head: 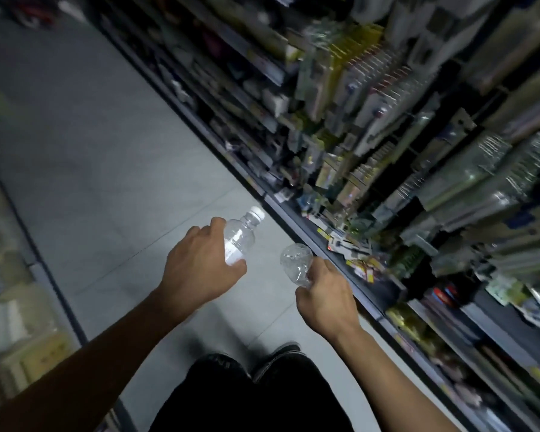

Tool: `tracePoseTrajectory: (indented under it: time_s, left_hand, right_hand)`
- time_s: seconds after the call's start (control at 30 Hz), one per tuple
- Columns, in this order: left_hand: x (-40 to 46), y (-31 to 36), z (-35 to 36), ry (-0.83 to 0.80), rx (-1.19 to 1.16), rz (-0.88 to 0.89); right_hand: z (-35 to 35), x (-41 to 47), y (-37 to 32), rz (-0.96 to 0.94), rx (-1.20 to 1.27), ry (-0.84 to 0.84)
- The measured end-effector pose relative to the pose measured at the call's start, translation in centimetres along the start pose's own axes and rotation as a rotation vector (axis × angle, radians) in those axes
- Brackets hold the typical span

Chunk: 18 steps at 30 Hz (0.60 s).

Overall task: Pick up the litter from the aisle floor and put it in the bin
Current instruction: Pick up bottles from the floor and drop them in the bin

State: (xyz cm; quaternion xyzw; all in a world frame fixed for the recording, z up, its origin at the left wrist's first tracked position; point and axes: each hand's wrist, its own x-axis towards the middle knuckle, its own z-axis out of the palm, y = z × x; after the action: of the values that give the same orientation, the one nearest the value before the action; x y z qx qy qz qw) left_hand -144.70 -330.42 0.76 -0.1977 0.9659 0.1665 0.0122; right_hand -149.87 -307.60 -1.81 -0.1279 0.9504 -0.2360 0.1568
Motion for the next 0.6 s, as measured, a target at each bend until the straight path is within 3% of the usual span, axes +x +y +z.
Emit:
tracePoseTrajectory:
  time_s: [0.33,0.6]
  left_hand:
    - [-7.5,-11.0,-2.6,0.161,-0.066,-0.287]
    - [-9.8,-13.1,-2.5,0.175,-0.113,-0.435]
  right_hand:
    - [4.5,-0.4,-10.3,-0.302,-0.097,-0.162]
    - [6.0,0.7,-13.2,-0.440,-0.128,-0.268]
